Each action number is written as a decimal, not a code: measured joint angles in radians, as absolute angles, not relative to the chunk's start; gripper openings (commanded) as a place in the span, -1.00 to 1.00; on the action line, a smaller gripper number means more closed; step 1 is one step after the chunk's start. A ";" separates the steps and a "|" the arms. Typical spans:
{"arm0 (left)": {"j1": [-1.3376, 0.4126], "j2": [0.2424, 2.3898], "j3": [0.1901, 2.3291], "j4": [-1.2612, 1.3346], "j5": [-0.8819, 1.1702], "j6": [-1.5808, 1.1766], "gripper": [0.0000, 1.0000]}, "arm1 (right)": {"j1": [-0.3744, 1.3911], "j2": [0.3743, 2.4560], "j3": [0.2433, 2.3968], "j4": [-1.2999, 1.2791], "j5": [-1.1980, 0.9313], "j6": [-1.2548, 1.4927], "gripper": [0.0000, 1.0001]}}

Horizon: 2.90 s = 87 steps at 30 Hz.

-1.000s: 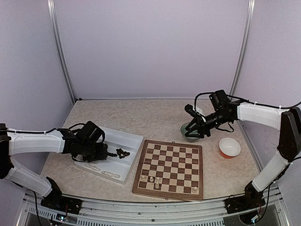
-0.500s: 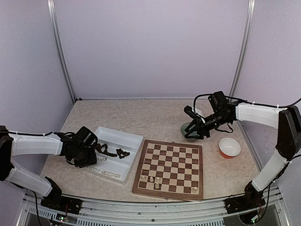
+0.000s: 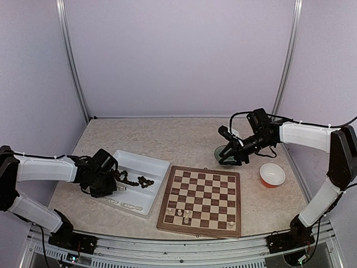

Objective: Set up the chess pieces on the board
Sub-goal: Pick up the chess pile from the storage box, then pass from the left arm to the right

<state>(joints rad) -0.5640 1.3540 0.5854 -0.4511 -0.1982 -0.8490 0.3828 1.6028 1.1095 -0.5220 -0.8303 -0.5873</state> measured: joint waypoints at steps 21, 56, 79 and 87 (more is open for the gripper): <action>-0.547 1.303 0.680 -0.643 -0.271 -0.894 0.04 | 0.383 1.613 1.110 -0.530 -0.843 -0.591 -0.13; -0.480 1.372 0.620 -0.547 -0.223 -0.860 -0.83 | 0.387 1.622 1.115 -0.535 -0.853 -0.591 -0.14; -0.867 1.192 0.809 -0.420 -0.332 -0.805 -1.00 | 0.445 1.628 1.190 -0.578 -0.931 -0.578 -0.09; -0.948 1.224 0.851 -0.220 -0.248 -0.727 -1.00 | 0.533 1.788 1.387 -0.595 -1.121 -0.450 -0.06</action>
